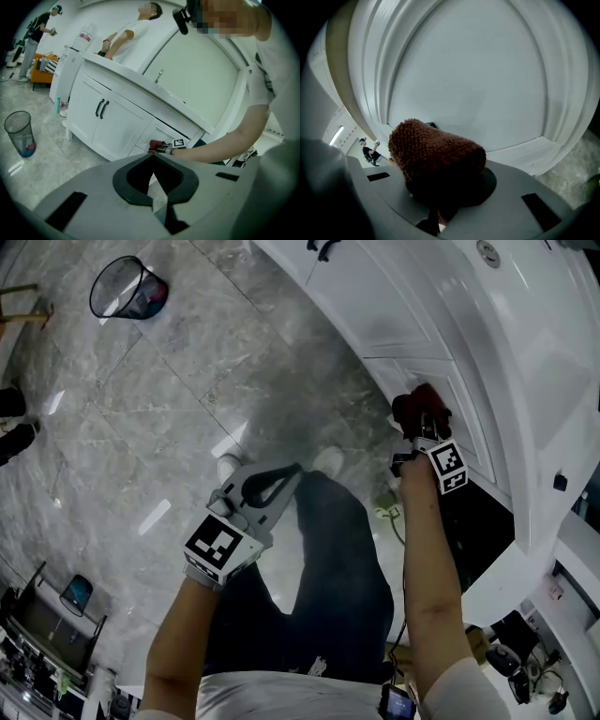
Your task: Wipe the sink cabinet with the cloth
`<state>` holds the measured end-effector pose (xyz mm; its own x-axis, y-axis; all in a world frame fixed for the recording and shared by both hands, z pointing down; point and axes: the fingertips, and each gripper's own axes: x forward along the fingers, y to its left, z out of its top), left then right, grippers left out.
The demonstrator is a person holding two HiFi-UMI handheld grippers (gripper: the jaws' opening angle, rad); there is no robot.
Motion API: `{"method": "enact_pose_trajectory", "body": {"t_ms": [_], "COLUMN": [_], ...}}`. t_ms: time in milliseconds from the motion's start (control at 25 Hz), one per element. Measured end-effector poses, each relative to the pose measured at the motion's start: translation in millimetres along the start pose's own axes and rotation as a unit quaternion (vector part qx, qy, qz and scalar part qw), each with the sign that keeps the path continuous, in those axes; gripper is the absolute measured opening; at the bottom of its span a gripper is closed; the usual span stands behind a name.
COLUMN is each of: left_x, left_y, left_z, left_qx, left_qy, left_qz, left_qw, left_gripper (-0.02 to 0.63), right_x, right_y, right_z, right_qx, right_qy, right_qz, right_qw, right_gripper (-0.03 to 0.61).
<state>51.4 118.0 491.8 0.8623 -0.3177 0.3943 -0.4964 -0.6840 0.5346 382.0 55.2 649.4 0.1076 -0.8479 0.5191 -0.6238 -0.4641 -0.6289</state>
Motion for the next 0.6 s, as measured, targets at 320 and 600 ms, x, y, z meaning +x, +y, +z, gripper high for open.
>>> {"method": "enact_pose_trajectory", "body": {"t_ms": [320,600], "left_x": [3.4,3.2], "left_y": [-14.5,-28.9], "left_z": [-0.1,-1.6], "left_qx": [0.006,0.001], "left_qy": [0.009,0.013], "left_qz": [-0.008,-0.022], "left_qw": [0.9999,0.9997], "left_gripper": [0.012,0.012], "right_x": [-34.3,-67.1], "right_y": [-31.0,-46.0], "right_z": [17.5,37.3], "right_qx": [-0.001,0.006], "right_qy": [-0.013,-0.031], "right_qz": [-0.024,-0.041], "right_qw": [1.0,0.999], "right_gripper": [0.045,0.045]}}
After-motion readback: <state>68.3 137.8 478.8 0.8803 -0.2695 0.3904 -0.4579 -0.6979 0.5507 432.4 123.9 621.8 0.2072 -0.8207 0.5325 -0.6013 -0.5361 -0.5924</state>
